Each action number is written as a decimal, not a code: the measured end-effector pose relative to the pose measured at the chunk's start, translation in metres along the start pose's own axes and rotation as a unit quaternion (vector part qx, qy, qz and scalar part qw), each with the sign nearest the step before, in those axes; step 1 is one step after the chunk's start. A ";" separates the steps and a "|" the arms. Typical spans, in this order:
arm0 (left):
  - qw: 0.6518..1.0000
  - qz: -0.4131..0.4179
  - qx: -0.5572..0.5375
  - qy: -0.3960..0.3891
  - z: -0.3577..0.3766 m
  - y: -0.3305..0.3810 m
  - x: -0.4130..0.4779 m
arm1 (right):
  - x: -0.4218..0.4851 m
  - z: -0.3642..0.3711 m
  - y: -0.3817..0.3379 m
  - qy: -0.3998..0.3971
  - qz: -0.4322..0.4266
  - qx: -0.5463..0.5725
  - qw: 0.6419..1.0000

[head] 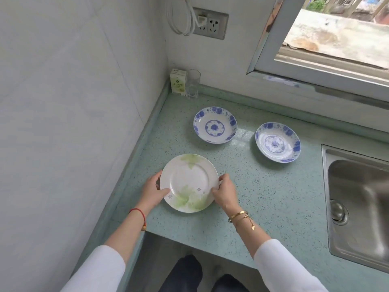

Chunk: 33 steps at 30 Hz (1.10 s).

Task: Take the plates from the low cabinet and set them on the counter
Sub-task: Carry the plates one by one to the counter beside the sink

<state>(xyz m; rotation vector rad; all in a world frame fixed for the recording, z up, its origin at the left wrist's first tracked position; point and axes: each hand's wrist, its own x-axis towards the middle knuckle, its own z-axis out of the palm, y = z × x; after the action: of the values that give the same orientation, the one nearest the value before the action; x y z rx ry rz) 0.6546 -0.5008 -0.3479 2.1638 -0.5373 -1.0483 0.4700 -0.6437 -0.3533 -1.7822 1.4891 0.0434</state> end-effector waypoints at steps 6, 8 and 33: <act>0.995 -0.013 -0.053 0.089 -0.013 0.008 -0.027 | -0.009 -0.024 -0.012 0.038 -0.033 0.069 0.996; 0.988 0.000 -0.092 0.124 -0.017 0.014 -0.046 | -0.017 -0.039 -0.023 0.026 -0.058 0.151 0.986; 0.626 0.012 -0.397 0.672 0.202 -0.056 -0.542 | -0.334 -0.052 0.070 -0.552 -0.347 0.115 0.749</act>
<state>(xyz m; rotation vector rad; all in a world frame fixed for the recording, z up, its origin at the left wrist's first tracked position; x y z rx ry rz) 0.1753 -0.2104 -0.1945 1.4667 0.5485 0.5107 0.2853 -0.4014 -0.1904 -1.5018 -0.0476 0.4335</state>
